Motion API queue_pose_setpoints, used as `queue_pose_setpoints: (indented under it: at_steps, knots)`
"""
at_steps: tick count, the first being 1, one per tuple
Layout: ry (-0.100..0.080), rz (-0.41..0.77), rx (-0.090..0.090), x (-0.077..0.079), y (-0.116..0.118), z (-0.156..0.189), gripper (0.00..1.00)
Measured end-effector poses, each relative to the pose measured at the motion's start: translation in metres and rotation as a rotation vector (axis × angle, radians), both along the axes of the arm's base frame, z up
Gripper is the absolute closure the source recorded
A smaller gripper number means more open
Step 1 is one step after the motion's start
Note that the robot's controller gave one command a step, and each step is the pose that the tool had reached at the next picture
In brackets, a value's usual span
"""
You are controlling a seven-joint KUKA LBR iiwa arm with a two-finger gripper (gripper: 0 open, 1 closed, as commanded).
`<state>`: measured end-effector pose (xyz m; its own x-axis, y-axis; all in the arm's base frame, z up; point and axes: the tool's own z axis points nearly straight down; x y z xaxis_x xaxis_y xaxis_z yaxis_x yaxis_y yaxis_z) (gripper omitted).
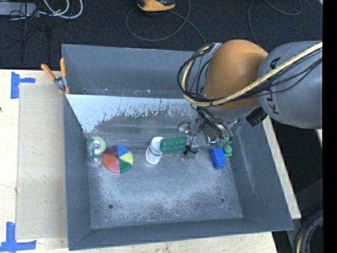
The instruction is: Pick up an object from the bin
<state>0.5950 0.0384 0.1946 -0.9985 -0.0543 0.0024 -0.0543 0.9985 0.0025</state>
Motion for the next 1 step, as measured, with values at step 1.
queue_pose_setpoints:
  at_steps: [1]
  knots:
    - [-0.005,0.008,0.0,0.0043,0.001,0.0684,1.0]
